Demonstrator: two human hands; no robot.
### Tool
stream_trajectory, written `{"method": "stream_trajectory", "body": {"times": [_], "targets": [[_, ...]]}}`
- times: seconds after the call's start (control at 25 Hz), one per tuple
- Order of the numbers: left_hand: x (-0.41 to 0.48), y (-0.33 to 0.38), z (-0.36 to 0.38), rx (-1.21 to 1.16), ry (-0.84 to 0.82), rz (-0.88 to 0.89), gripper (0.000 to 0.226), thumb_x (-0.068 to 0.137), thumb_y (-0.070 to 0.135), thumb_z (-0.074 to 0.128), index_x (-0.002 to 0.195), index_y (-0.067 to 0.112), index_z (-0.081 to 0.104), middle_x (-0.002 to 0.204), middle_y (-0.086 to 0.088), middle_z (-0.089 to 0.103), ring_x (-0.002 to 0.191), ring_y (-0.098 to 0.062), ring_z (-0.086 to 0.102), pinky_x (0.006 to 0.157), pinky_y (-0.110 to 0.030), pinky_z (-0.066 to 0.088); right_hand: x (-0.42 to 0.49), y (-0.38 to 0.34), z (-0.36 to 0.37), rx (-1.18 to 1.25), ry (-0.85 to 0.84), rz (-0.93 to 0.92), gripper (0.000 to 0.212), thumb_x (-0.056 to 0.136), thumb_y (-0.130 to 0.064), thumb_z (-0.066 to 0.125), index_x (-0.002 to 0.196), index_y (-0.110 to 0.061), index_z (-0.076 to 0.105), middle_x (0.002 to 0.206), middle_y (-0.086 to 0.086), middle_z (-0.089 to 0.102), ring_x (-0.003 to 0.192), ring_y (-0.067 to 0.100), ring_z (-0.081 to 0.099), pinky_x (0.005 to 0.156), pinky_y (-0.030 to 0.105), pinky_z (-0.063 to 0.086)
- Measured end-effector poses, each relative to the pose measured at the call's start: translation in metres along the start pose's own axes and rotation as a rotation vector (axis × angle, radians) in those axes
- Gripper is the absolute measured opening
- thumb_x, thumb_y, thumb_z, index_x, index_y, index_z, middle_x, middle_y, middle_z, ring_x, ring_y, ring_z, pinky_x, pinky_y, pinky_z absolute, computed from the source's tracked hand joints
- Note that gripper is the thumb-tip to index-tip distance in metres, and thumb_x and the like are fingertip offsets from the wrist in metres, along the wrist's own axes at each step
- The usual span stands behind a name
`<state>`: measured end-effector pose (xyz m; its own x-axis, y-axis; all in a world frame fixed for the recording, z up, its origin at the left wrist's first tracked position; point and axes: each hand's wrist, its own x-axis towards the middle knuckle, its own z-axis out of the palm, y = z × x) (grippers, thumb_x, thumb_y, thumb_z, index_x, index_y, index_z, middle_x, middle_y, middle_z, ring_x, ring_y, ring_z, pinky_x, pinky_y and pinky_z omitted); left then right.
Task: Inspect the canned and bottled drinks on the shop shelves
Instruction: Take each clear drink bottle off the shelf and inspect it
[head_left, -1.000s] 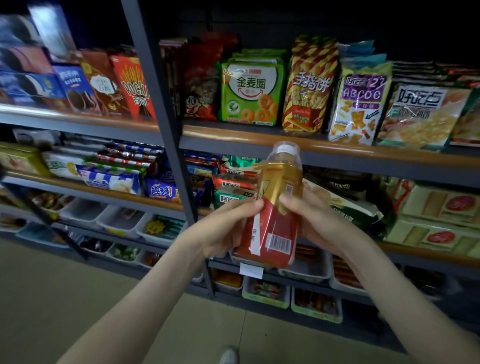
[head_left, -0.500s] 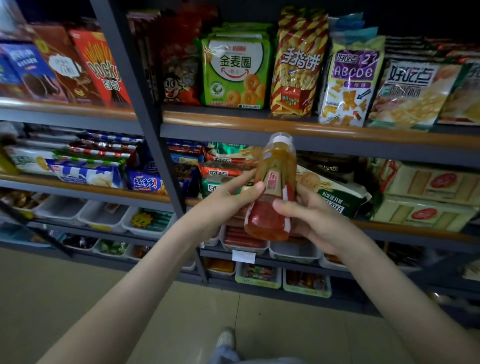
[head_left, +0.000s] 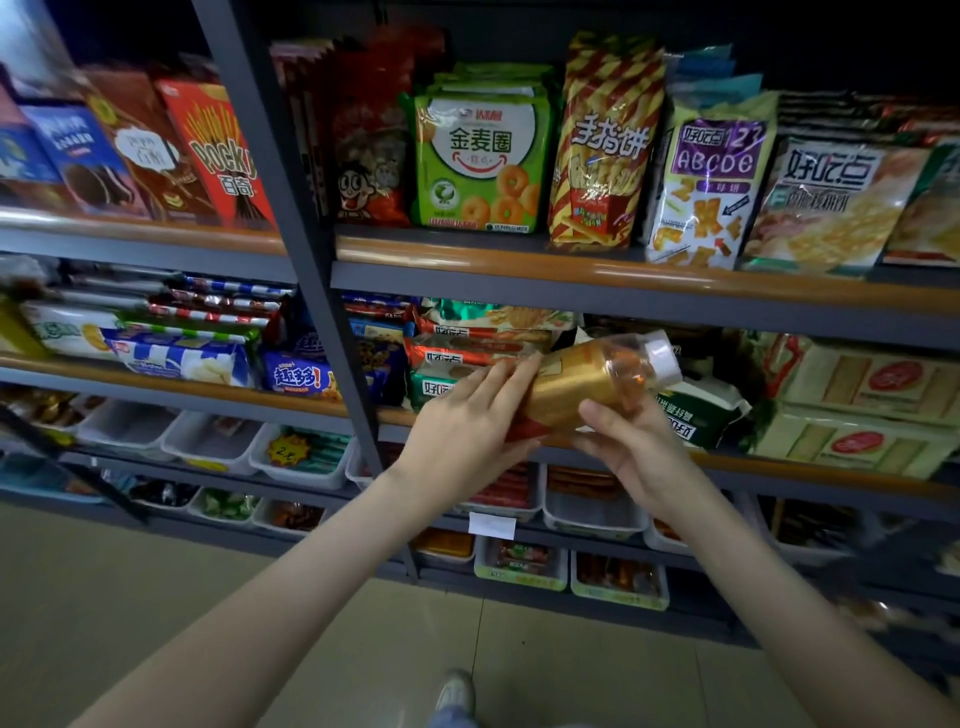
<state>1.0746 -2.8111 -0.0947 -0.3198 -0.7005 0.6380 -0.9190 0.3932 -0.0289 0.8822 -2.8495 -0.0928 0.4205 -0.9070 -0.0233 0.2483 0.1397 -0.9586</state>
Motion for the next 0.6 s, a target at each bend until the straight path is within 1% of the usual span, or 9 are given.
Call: {"method": "stream_trajectory", "body": {"times": [0.12,0.2,0.28,0.32,0.4,0.44,0.52,0.56,0.6], "targets": [[-0.004,0.000,0.007,0.036,0.074,-0.006,0.070,0.076,0.039,0.078,0.132,0.004,0.057,0.119,-0.015,0.066,0.106,-0.030,0.066,0.081,-0.036,0.056,-0.004,0.004,0.004,-0.005,0.051,-0.119,0.077,0.043,-0.043,0.094,0.108,-0.018,0.060,0.101,0.000,0.073,0.100,0.019,0.068,0.077,0.028,0.057],[-0.002,0.003,0.006,-0.031,0.056,-0.070,0.074,0.072,0.038,0.083,0.133,0.006,0.056,0.121,-0.013,0.066,0.107,-0.030,0.066,0.078,-0.037,0.057,-0.002,0.000,0.008,-0.105,0.116,-0.204,0.080,0.055,-0.037,0.091,0.122,-0.021,0.050,0.114,0.002,0.067,0.110,0.021,0.064,0.083,0.031,0.056],[0.006,0.005,0.000,-0.143,0.031,-0.144,0.077,0.070,0.038,0.083,0.135,0.008,0.053,0.120,-0.011,0.067,0.103,-0.029,0.068,0.070,-0.035,0.059,0.000,-0.011,0.013,-0.247,0.162,-0.339,0.097,0.071,-0.018,0.082,0.145,-0.027,0.020,0.136,0.005,0.048,0.121,0.016,0.056,0.092,0.032,0.053],[0.013,0.003,-0.006,-0.193,0.026,-0.165,0.079,0.070,0.041,0.081,0.136,0.011,0.051,0.118,-0.009,0.068,0.098,-0.027,0.069,0.067,-0.033,0.058,0.001,-0.020,0.015,-0.303,0.165,-0.412,0.107,0.075,-0.014,0.079,0.149,-0.028,0.004,0.144,0.004,0.039,0.125,0.012,0.052,0.096,0.034,0.051],[0.039,-0.002,-0.025,-0.289,0.023,-0.161,0.081,0.072,0.052,0.073,0.139,0.020,0.044,0.113,-0.004,0.070,0.091,-0.023,0.070,0.066,-0.029,0.057,0.005,-0.049,0.021,-0.391,0.191,-0.543,0.118,0.075,-0.022,0.080,0.150,-0.032,-0.011,0.153,-0.003,0.026,0.130,0.009,0.047,0.102,0.040,0.047],[0.057,-0.005,-0.040,-0.347,0.014,-0.153,0.080,0.073,0.055,0.071,0.141,0.024,0.041,0.112,-0.002,0.069,0.090,-0.020,0.069,0.068,-0.028,0.056,0.006,-0.070,0.026,-0.431,0.208,-0.626,0.120,0.074,-0.028,0.081,0.149,-0.036,-0.012,0.155,-0.013,0.020,0.132,0.008,0.044,0.104,0.042,0.046],[0.101,-0.013,-0.076,-0.464,-0.010,-0.117,0.076,0.078,0.050,0.073,0.142,0.028,0.039,0.118,0.004,0.066,0.097,-0.014,0.066,0.076,-0.024,0.054,0.007,-0.121,0.036,-0.519,0.233,-0.840,0.117,0.072,-0.023,0.080,0.147,-0.040,-0.008,0.147,-0.040,0.009,0.136,0.006,0.038,0.103,0.039,0.047],[0.126,-0.018,-0.096,-0.485,0.017,-0.054,0.070,0.081,0.046,0.072,0.142,0.027,0.040,0.122,0.005,0.064,0.104,-0.011,0.064,0.082,-0.021,0.052,0.006,-0.150,0.042,-0.562,0.242,-0.970,0.114,0.072,-0.017,0.080,0.147,-0.038,-0.003,0.143,-0.045,0.008,0.137,0.006,0.037,0.101,0.035,0.048],[0.150,-0.021,-0.116,-0.472,0.073,0.027,0.064,0.085,0.043,0.068,0.141,0.026,0.042,0.126,0.006,0.061,0.110,-0.009,0.061,0.088,-0.020,0.049,0.006,-0.176,0.047,-0.585,0.254,-1.091,0.109,0.071,-0.010,0.079,0.146,-0.035,0.004,0.143,-0.042,0.011,0.137,0.006,0.036,0.099,0.031,0.049]]}}
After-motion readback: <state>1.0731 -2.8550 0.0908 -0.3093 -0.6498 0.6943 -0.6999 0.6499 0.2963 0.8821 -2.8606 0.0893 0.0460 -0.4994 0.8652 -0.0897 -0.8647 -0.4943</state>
